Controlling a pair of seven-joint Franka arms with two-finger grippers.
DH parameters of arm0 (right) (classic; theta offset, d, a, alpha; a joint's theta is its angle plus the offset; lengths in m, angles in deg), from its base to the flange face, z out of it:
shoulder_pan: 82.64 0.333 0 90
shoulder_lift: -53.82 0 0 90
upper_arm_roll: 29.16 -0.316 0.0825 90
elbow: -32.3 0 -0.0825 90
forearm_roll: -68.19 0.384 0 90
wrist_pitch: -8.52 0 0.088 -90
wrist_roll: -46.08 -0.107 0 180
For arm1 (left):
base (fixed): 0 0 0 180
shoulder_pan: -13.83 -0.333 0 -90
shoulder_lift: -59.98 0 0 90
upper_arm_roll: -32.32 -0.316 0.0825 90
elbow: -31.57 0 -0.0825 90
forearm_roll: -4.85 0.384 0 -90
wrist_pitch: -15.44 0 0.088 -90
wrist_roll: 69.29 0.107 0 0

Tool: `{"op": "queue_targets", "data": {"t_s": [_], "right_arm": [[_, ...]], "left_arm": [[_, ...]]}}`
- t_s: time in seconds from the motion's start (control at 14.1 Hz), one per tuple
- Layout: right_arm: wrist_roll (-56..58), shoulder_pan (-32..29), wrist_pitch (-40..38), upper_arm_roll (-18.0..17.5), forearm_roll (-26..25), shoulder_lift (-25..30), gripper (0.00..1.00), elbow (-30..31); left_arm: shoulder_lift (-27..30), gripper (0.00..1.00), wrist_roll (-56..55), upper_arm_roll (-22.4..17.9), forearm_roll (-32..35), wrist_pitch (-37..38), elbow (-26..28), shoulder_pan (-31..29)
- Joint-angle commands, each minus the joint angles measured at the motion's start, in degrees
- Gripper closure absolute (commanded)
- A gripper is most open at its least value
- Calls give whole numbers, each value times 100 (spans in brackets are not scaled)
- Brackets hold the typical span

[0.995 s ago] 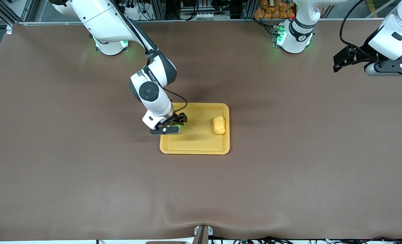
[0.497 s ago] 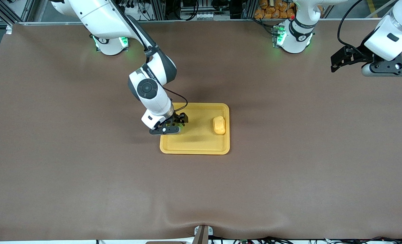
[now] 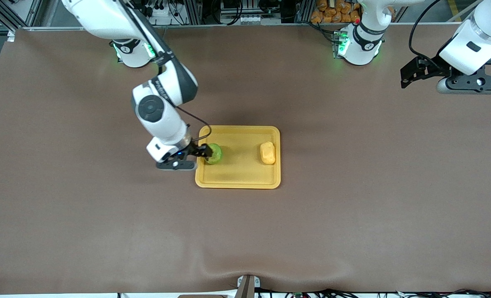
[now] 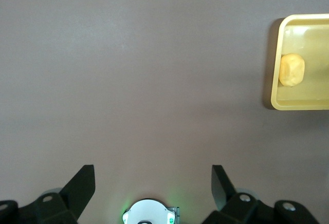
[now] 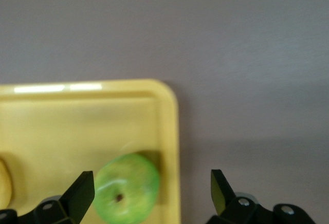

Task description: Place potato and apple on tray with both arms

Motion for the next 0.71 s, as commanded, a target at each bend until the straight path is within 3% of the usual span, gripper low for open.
{"op": "queue_targets", "data": {"t_s": [0.0, 0.28, 0.64], "right_arm": [[-45, -428, -407, -81, -80, 488, 0, 131], [375, -1227, -934, -90, -71, 1384, 0, 359], [2043, -2291, -1699, -98, -10, 2071, 0, 430]], "left_arm": [[47, 0, -75, 75, -3, 34, -14, -76], [91, 0, -58, 75, -3, 86, -14, -84], [117, 0, -67, 66, -12, 166, -23, -102]]}}
